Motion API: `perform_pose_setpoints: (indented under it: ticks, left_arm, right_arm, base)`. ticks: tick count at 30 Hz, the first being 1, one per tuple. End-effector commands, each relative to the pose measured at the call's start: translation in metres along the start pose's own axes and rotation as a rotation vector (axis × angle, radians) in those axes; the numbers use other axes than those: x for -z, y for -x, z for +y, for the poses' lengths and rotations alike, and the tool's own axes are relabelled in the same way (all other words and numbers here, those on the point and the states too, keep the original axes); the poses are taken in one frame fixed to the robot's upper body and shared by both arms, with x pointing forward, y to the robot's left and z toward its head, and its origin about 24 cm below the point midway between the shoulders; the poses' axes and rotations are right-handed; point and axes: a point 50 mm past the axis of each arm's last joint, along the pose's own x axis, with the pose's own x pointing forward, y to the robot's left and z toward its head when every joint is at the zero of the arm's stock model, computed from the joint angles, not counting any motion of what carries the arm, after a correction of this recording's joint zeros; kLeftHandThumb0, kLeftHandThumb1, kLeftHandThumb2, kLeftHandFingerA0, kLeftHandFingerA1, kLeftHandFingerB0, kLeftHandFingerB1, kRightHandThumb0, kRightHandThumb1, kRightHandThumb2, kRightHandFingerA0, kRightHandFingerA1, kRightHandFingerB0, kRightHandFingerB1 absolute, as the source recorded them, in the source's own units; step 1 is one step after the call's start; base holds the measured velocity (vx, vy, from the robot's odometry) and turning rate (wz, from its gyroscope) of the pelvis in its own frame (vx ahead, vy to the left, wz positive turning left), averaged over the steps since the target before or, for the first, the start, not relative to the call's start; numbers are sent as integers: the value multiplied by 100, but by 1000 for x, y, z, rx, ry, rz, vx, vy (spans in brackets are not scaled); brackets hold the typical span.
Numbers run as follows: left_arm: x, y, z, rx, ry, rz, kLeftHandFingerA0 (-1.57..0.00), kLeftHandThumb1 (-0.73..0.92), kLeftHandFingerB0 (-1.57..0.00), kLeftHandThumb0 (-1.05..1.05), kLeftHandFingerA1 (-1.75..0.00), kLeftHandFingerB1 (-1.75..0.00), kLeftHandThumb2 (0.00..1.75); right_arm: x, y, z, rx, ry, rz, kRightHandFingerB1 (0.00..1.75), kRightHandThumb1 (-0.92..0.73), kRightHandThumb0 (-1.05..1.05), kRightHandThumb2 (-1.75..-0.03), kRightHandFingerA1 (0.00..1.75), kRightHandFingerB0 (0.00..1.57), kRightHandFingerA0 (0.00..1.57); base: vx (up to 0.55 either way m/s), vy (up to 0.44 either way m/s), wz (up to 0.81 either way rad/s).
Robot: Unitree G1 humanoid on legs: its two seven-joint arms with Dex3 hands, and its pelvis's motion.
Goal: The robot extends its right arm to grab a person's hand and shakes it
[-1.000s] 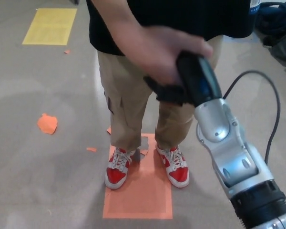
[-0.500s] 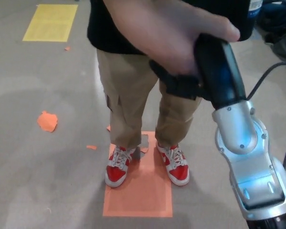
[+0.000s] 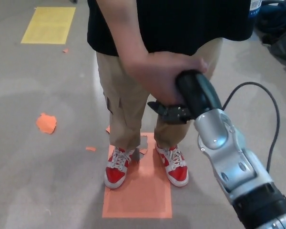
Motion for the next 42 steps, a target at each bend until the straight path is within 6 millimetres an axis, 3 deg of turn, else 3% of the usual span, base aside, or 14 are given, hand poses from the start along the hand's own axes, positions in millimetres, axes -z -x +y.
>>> perform_pose_setpoints:
  ticks: [1,4,5,10,11,19,20,21,25,26,39,40,41,42]
  left_arm:
    - [6,4,7,-12,-12,15,-31,79,-27,-45,-33,-33,64]
    - [6,4,6,-3,-1,14,-31,78,-27,-47,-33,-33,64]
    - [7,4,5,-3,1,12,-33,78,-30,-45,-34,-34,64]
    - [6,4,7,1,4,13,-30,79,-26,-44,-33,-32,64]
    - [6,4,7,-1,3,15,-29,78,-25,-46,-33,-32,64]
    - [7,4,7,4,-35,26,-29,79,-24,-45,-32,-31,64]
    - [7,4,7,5,-34,23,-29,79,-24,-45,-32,-31,64]
    - [7,4,7,0,-23,25,-29,79,-24,-45,-32,-31,64]
    - [6,4,7,5,-22,28,-30,79,-27,-46,-32,-32,64]
    - [6,3,7,2,-22,25,-30,79,-27,-46,-33,-32,64]
    - [0,2,10,-2,-38,24,-31,78,-26,-46,-33,-32,64]
    - [-1,1,10,1,-25,27,-9,58,-9,-25,-50,-50,107]
    - [-3,0,10,4,-4,26,-9,59,-9,-25,-50,-50,107]
    - [-4,0,10,4,2,22,-9,59,-9,-25,-50,-50,107]
  right_arm:
    - [52,10,36,-197,78,191,54,-78,-24,-63,79,61,111]
    - [53,7,26,-210,62,161,28,-78,-51,-63,45,18,59]
    - [59,8,19,-221,60,182,10,-63,-82,-97,20,0,0]
    - [75,13,4,-214,38,230,0,-67,-94,-96,9,0,0]
    - [80,16,0,-204,27,247,0,-73,-79,-63,0,0,0]
    - [138,46,-27,-175,29,407,0,-62,-85,-90,5,0,0]
    - [143,48,-28,-175,24,428,0,-74,-77,-62,0,0,0]
    - [155,56,-31,-184,49,477,0,-69,-98,-100,6,0,0]
    - [178,74,-32,-210,40,595,0,-77,-82,-65,0,0,0]
    - [183,78,-31,-222,73,622,0,-71,-96,-101,5,0,0]
    - [240,157,-13,-358,76,1014,5,-79,-89,-108,13,0,0]
    - [244,167,-11,-375,71,1055,9,-90,-76,-66,16,0,0]
    - [250,181,-9,-418,80,1113,13,-78,-81,-111,20,0,0]
    - [252,184,-9,-444,93,1124,13,-78,-81,-111,20,0,0]
  base:
    - [0,0,0]
    - [0,0,0]
    - [0,0,0]
    - [15,2,4]
    - [0,0,0]
    - [0,0,0]
    - [0,0,0]
    - [0,0,0]
    - [0,0,0]
    - [0,0,0]
    - [0,0,0]
    - [0,0,0]
    - [0,0,0]
    - [0,0,0]
